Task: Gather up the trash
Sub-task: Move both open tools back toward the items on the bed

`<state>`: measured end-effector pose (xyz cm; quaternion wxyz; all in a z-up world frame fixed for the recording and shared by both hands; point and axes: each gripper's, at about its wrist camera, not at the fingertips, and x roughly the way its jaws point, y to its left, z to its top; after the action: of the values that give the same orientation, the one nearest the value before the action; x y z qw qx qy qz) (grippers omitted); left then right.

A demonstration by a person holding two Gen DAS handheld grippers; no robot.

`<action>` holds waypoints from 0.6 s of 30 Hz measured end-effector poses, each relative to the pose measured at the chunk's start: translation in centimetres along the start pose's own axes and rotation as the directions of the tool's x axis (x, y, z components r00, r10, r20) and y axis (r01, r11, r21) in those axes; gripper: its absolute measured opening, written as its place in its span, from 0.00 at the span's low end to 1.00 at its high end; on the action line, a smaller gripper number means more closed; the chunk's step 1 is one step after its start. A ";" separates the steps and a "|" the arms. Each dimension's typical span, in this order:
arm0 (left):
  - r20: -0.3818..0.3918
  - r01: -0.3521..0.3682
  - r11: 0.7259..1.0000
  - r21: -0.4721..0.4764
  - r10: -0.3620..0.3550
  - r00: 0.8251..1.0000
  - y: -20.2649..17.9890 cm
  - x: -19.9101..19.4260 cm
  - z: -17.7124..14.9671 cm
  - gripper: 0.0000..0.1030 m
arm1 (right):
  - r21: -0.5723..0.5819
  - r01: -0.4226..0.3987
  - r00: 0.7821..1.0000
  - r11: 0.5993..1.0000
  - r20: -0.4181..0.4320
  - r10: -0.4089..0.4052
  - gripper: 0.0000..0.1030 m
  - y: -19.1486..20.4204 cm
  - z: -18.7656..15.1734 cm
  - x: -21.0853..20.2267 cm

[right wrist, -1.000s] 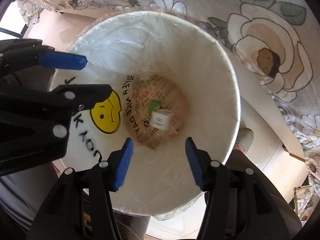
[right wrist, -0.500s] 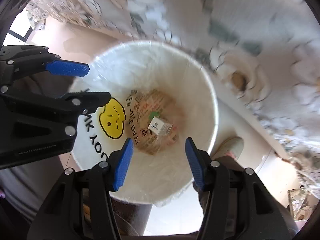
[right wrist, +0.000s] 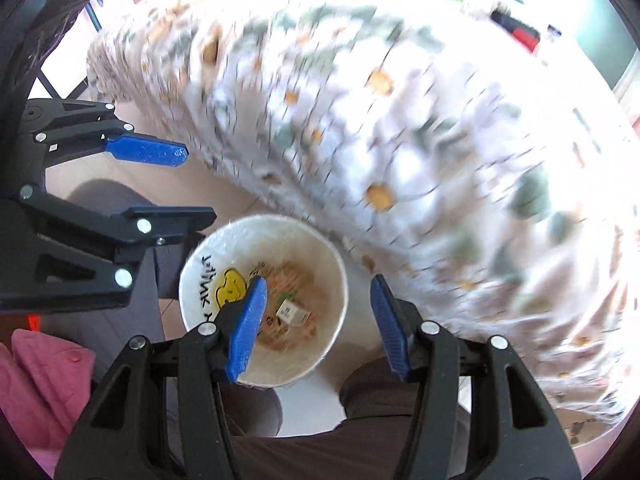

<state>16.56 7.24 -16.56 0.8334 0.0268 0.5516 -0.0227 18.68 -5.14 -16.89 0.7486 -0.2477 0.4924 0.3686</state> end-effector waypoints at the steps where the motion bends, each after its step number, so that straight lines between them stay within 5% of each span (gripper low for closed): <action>1: 0.022 -0.008 1.000 0.010 0.008 1.000 -0.1 -1.0 0.7 0.54 | -0.001 0.013 1.000 1.000 0.022 -0.013 0.53 -0.5 0.4 -1.3; 8: 0.130 -0.025 0.999 0.040 0.019 0.991 0.6 -5.5 7.2 0.62 | 0.011 0.082 0.987 0.997 0.137 -0.083 0.53 -4.7 3.4 -8.0; 18: 0.177 -0.030 0.998 0.058 0.019 0.984 1.9 -5.0 17.8 0.63 | 0.042 0.153 0.966 0.987 0.202 -0.159 0.53 -12.7 9.1 -9.3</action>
<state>31.11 7.93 -4.97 0.8780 0.0566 0.4742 -0.0315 31.54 -9.04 -4.65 0.8252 -0.2364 0.3964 0.3256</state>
